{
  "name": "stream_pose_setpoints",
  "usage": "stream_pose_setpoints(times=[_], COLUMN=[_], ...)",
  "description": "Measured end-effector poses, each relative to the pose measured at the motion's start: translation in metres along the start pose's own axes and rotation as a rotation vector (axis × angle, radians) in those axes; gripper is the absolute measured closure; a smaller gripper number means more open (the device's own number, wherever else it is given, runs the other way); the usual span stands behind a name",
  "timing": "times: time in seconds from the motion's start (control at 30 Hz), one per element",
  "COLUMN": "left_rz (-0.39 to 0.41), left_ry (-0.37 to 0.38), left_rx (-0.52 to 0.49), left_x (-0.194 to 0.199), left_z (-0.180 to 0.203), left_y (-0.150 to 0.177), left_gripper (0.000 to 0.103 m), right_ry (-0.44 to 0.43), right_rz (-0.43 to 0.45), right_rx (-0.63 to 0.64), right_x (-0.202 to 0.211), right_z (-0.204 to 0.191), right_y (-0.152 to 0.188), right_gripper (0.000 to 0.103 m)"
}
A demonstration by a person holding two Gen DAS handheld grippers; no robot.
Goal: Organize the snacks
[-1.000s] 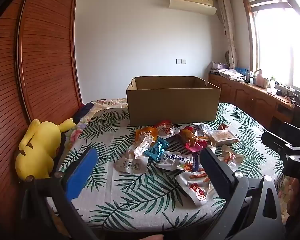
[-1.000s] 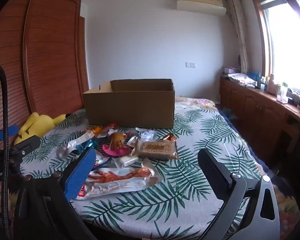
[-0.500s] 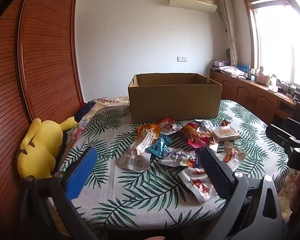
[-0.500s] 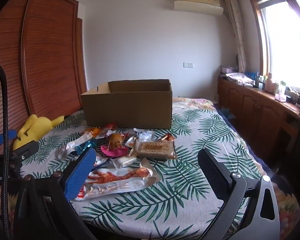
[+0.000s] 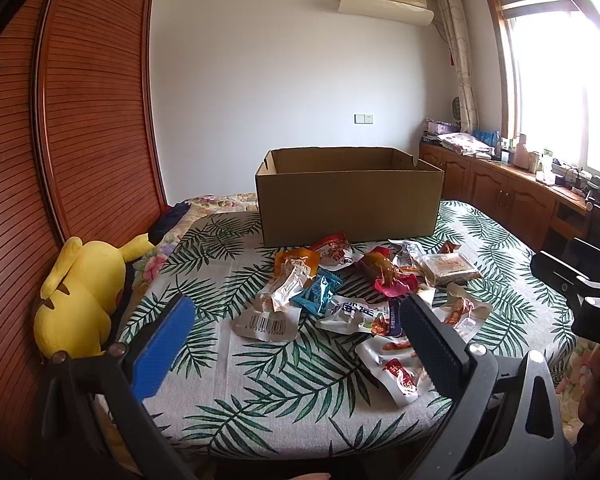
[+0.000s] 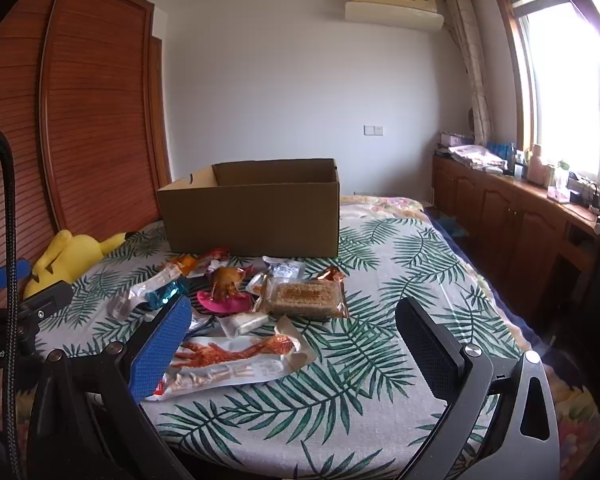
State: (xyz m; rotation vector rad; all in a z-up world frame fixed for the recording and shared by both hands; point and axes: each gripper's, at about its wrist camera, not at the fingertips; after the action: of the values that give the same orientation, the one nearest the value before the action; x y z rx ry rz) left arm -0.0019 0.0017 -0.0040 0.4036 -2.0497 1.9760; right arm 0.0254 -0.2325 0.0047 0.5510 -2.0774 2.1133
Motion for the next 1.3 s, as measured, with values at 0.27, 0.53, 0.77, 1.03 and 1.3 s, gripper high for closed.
stream_pose_setpoints(times=[0.27,0.53,0.77,1.03,1.3], left_rz=[0.001,0.005,0.006,0.012,0.016], left_ry=[0.002,0.003,0.004,0.006,0.006], left_rx=[0.002,0.002,0.004,0.002,0.005], left_x=[0.001,0.003,0.003,0.004,0.006], left_z=[0.000,0.000,-0.001,0.000,0.000], left_y=[-0.001,-0.005,-0.006,-0.008,-0.011], left_gripper=[0.000,0.000,0.000,0.000,0.000], right_ry=[0.003,0.002,0.008,0.013,0.012], right_rz=[0.002,0.002,0.004,0.009,0.009], right_rx=[-0.003,-0.005,-0.005,-0.004,-0.005], right_x=[0.000,-0.001,0.002,0.004,0.005], right_z=[0.000,0.002,0.002,0.005,0.005], right_y=[0.002,0.001,0.001,-0.002,-0.002], right_gripper=[0.000,0.000,0.000,0.000,0.000])
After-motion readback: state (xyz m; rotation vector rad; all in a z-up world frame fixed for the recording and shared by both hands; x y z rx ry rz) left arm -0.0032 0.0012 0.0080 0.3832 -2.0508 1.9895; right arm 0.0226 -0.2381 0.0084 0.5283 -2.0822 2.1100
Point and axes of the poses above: each gripper's, at about its wrist camera, not at the fingertips, and x roughly against the way its jaws point, z to its right, y to its underside, and after that the axes turned 3 degrees about z, right-handed
